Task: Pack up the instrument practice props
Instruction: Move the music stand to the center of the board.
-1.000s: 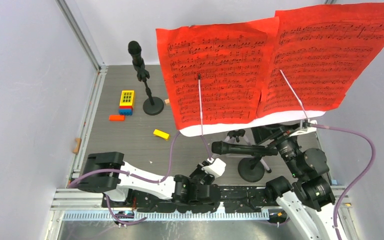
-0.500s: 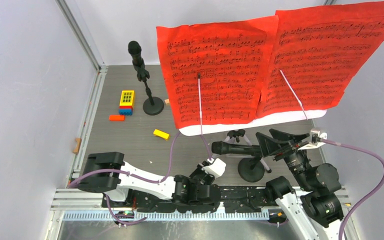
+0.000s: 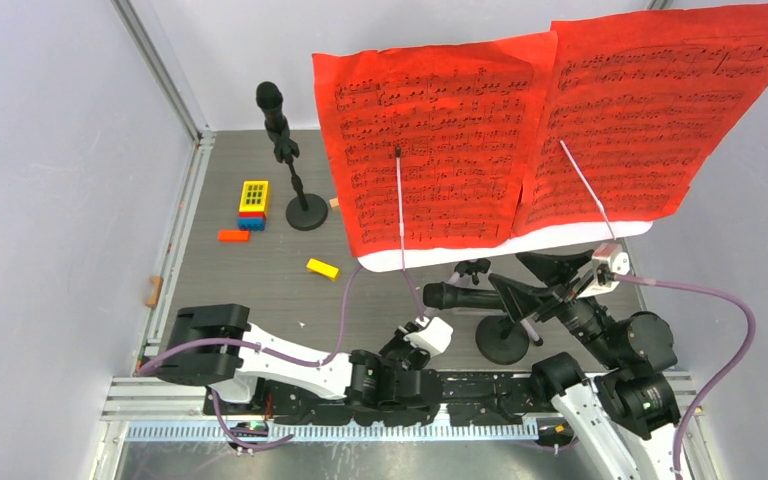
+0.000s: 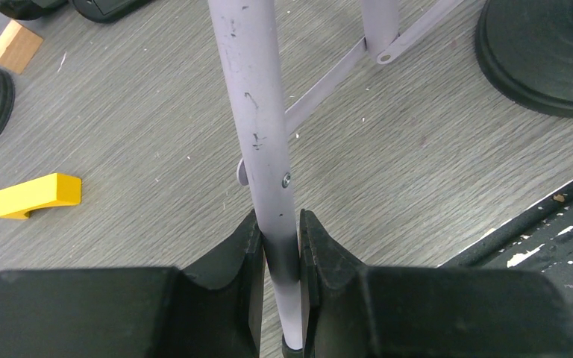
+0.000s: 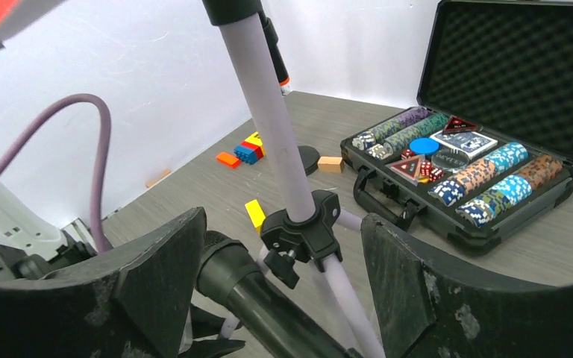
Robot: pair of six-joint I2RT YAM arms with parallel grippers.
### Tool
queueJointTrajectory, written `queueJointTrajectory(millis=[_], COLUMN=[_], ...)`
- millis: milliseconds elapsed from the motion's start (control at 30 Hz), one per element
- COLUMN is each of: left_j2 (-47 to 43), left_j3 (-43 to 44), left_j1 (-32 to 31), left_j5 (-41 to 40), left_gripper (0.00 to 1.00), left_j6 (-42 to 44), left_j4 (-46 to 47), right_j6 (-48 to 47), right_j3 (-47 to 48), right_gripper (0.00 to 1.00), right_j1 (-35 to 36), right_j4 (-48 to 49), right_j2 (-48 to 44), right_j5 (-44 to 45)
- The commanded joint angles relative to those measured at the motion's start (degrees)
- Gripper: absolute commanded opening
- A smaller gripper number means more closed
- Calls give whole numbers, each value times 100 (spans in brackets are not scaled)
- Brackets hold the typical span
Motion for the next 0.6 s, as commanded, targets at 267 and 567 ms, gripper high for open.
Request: queueJointTrajectory(millis=[267,567], left_j2=[333,343], left_j3=[-55,-29], left_j1=[-172,-172], left_j5=[506,509], left_gripper=[0,0], left_j6=[332,341], left_j4=[-1144,-1171], right_j6=[-418,-103], right_j3=[-731,-1076], right_gripper=[74,67], right_j1=[-98,-89], right_j4=[2240,3476], right_j2=[375,1054], right_j5=[-527,-669])
